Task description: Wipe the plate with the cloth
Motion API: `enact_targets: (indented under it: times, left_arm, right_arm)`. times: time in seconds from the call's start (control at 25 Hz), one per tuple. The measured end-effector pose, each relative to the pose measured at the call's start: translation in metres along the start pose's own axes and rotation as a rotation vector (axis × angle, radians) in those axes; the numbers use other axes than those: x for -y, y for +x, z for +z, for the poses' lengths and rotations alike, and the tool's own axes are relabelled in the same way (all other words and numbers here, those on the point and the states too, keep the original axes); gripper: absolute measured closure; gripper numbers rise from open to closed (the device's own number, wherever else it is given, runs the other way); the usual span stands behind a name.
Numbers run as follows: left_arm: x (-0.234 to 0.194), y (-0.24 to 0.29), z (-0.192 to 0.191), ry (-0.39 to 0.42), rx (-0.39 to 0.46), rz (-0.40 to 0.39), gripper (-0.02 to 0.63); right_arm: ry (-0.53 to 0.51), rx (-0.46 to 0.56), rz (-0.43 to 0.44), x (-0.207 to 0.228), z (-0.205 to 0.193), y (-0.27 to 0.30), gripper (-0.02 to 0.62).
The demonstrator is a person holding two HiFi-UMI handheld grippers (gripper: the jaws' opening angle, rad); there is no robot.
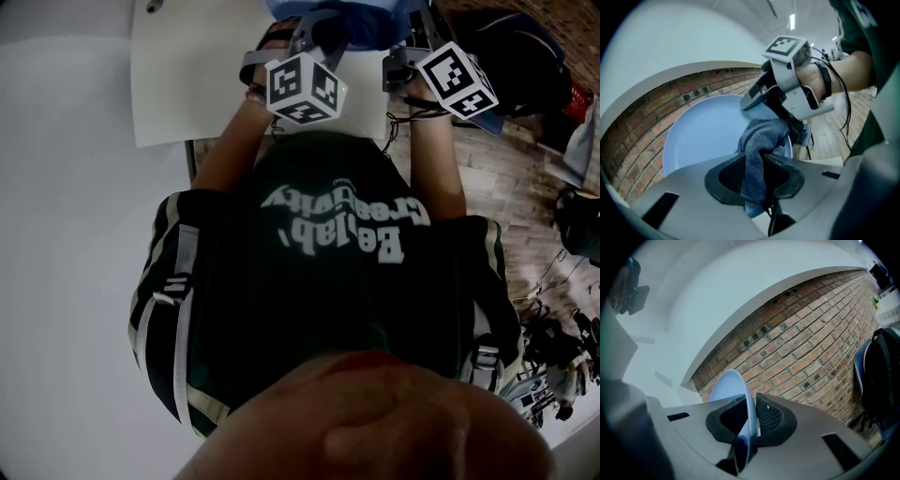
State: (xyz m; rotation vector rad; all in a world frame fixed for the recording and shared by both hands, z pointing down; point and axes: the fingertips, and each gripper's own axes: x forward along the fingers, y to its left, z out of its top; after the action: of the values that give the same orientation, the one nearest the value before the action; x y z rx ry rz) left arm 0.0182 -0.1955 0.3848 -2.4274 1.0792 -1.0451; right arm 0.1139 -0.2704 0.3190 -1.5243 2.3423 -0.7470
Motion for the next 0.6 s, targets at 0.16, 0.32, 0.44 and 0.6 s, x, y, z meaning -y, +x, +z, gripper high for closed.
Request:
enact_targets:
  times: [0.16, 0.32, 0.44, 0.6]
  left_arm:
    - [-0.016, 0.002, 0.009, -0.058, 0.031, 0.032, 0.506]
    - [-0.059, -0.016, 0.026, -0.099, 0.089, 0.145, 0.506]
    - [-0.087, -0.026, 0.044, -0.12, 0.138, 0.208, 0.508]
    - [-0.105, -0.029, 0.069, -0.102, 0.18, 0.244, 0.508]
  right_arm:
    - [-0.038, -0.015, 0.006, 0.0, -0.004, 0.001, 0.577]
    - [-0.054, -0.021, -0.002, 0.008, -0.009, -0.007, 0.58]
    - [-0.13, -0.039, -0.009, 0.014, -0.016, -0.01, 0.58]
    - [-0.266, -0.078, 0.022, -0.001, -0.032, -0.008, 0.58]
